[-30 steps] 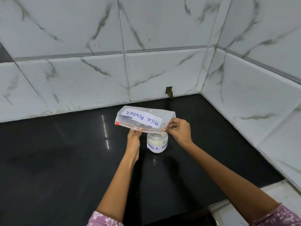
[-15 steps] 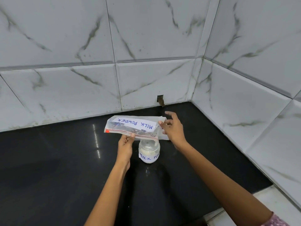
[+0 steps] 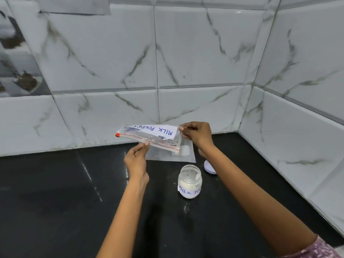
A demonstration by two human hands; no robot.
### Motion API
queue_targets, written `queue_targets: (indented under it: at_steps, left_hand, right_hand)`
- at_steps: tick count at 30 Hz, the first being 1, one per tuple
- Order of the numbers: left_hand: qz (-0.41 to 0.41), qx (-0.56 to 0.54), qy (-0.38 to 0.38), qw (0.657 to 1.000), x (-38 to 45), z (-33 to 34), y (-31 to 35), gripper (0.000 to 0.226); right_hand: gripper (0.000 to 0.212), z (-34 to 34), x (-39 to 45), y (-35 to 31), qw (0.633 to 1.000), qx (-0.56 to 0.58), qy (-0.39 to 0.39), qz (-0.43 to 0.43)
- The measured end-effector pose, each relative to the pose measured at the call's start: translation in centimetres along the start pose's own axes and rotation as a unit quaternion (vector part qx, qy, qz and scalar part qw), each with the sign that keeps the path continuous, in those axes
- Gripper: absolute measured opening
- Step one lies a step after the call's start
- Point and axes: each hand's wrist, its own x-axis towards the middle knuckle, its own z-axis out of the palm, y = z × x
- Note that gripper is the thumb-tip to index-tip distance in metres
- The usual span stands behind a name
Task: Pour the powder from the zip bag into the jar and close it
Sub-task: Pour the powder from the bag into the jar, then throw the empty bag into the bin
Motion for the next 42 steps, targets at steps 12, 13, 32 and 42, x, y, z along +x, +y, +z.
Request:
queue_targets:
  at_steps: [12,13,32,42]
  left_hand:
    - [0.309,0.406,-0.009,0.860,-2.5,-10.5,7.3,0.029]
    - [0.305,0.451,-0.046,0.837,-2.8,-11.0,7.8,0.031]
    - [0.168,0.577,-0.077,0.796,-23.2,-25.3,6.8,0.005]
    - [0.060,0.538,-0.050,0.839,-30.0,-35.8,-1.2,0.005]
  right_hand:
    - [0.006,6.5,-5.1,-2.1,0.972,-0.124,-0.198,-0.035]
    - [0.008,6.9,-5.9,-2.1,0.967,-0.135,-0.214,-0.042]
    - [0.016,6.3,-28.7,0.7,0.922,-0.098,-0.362,-0.094]
    - [0.011,7.9,-39.9,7.9,0.888,-0.177,-0.420,-0.067]
